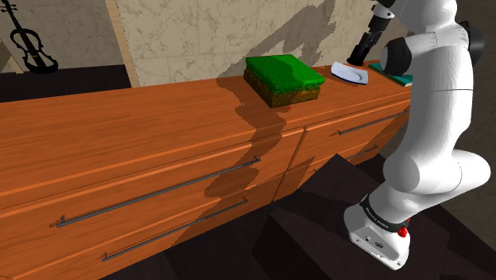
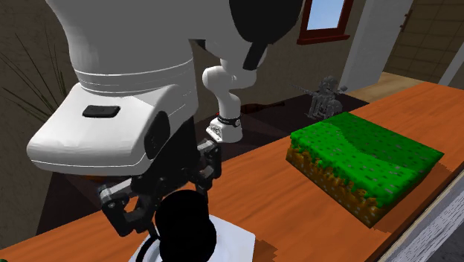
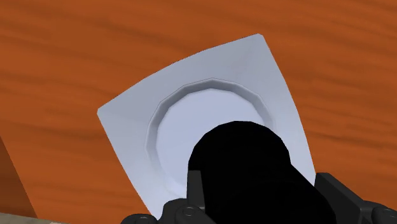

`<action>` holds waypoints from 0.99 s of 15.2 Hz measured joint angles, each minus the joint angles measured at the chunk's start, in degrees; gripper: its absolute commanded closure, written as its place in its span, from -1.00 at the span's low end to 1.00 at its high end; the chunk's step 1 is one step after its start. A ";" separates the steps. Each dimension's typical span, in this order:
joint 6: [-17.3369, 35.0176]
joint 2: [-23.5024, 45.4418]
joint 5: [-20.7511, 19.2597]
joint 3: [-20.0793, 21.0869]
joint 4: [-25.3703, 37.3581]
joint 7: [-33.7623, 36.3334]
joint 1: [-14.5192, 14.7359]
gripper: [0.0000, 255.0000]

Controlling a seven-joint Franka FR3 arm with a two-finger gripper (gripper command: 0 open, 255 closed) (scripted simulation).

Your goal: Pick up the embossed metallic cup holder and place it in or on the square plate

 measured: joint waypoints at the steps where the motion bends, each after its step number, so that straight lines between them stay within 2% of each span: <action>1: 0.97 -0.18 -0.07 -0.07 -1.24 -0.20 0.34 1.00; 10: 9.92 -2.83 -0.88 -0.73 -13.60 -1.40 4.21 1.00; 15: 10.74 -2.83 -0.86 -0.73 -14.44 -1.53 4.38 1.00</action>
